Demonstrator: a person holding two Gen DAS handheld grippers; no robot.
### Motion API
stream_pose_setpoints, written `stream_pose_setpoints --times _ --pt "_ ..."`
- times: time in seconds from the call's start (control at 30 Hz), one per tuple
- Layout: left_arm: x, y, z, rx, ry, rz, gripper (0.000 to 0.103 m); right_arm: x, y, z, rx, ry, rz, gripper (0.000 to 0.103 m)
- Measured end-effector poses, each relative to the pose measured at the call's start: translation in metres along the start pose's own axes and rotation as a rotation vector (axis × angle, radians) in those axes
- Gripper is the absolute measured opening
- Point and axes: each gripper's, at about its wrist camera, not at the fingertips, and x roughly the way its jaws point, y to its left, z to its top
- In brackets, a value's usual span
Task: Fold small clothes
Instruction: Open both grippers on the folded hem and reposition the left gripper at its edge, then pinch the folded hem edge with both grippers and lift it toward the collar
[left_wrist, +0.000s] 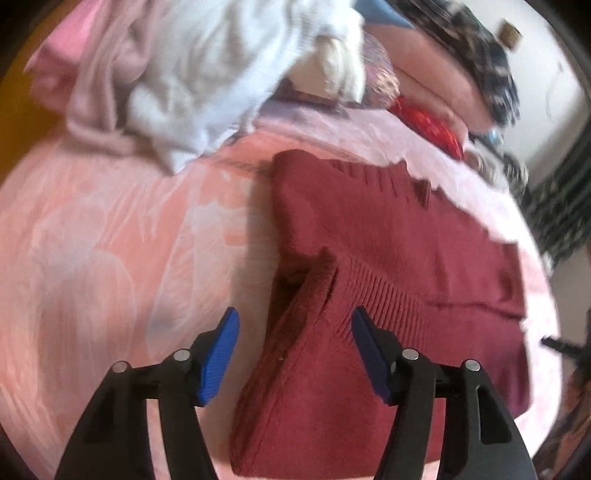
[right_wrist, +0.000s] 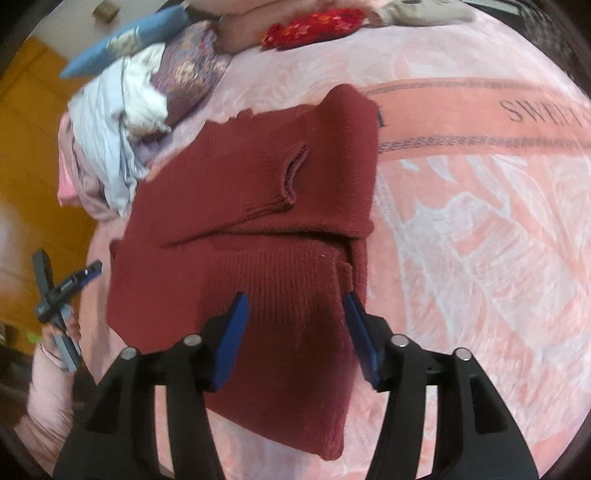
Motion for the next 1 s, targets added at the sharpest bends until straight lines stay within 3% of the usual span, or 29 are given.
stream_pose_setpoints --times 0.23,0.4,0.43,0.47,0.53,0.57,0.63,0.87,1.0 --pt "0.039 -0.021 0.000 0.115 0.064 0.033 0.069 0.037 0.009 0.016 -0.105 0.049 -0.074 0.078" --pt "0.061 -0.028 -0.001 0.158 0.098 0.058 0.069 0.063 0.007 0.018 -0.148 0.107 -0.106 0.080" --pt "0.064 -0.029 -0.002 0.164 0.102 0.063 0.068 0.067 0.009 0.017 -0.166 0.115 -0.108 0.076" --pt "0.065 -0.030 -0.003 0.170 0.098 0.063 0.067 0.070 0.011 0.015 -0.179 0.130 -0.090 0.064" --pt "0.064 -0.032 -0.005 0.191 0.096 0.040 0.043 0.074 0.014 0.012 -0.207 0.129 -0.109 0.049" --pt "0.064 -0.033 -0.005 0.197 0.102 0.027 0.038 0.075 0.015 0.010 -0.221 0.128 -0.113 0.033" --pt "0.061 -0.034 -0.006 0.202 0.104 0.020 0.017 0.068 0.012 0.009 -0.196 0.125 -0.035 0.013" --pt "0.023 -0.026 -0.009 0.137 0.013 -0.098 0.013 0.027 0.003 0.000 -0.148 0.015 0.165 0.011" --pt "0.006 -0.022 -0.019 0.116 -0.032 -0.123 0.013 0.023 -0.001 -0.008 -0.141 0.007 0.169 0.011"
